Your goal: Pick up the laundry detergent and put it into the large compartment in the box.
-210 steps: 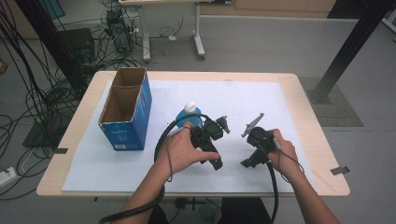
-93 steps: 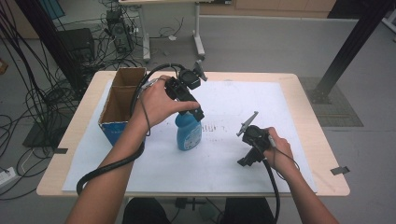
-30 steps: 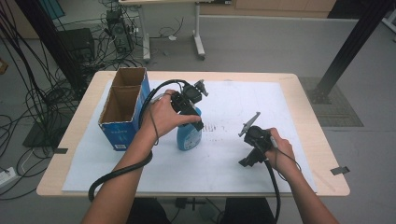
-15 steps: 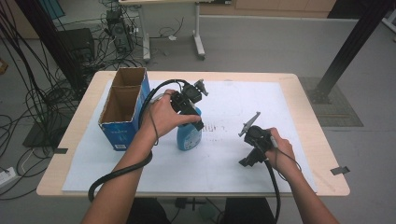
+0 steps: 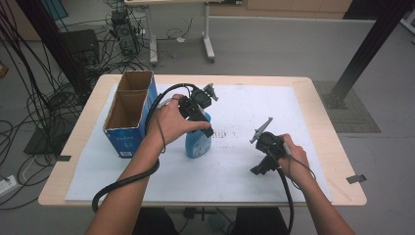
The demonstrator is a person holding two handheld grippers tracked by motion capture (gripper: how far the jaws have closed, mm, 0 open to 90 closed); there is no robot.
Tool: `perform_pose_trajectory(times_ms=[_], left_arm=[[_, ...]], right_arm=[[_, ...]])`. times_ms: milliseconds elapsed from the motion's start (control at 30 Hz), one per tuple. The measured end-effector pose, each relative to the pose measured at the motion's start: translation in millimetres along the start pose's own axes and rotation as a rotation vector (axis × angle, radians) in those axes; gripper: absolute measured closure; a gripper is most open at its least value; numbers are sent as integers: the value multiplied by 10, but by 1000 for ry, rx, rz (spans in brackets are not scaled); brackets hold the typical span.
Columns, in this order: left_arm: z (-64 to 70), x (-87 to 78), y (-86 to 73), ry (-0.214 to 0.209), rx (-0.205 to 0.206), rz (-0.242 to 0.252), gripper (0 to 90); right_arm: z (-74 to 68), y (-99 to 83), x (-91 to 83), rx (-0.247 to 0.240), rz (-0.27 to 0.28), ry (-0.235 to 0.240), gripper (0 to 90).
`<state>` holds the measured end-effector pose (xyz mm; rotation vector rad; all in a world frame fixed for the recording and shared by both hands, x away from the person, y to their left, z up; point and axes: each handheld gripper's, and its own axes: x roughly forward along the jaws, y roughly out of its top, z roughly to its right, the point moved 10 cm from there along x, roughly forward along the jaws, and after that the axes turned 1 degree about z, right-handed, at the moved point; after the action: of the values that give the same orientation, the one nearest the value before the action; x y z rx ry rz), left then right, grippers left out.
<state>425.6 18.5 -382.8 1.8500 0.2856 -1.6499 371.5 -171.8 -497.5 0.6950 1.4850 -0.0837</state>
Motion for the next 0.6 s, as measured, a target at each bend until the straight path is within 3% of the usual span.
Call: perform_pose_trajectory(times_ms=[600], left_arm=[[3,-1,6,-2,-5,4,64]], right_arm=[[-9,10,8,-2,-2,1,59]])
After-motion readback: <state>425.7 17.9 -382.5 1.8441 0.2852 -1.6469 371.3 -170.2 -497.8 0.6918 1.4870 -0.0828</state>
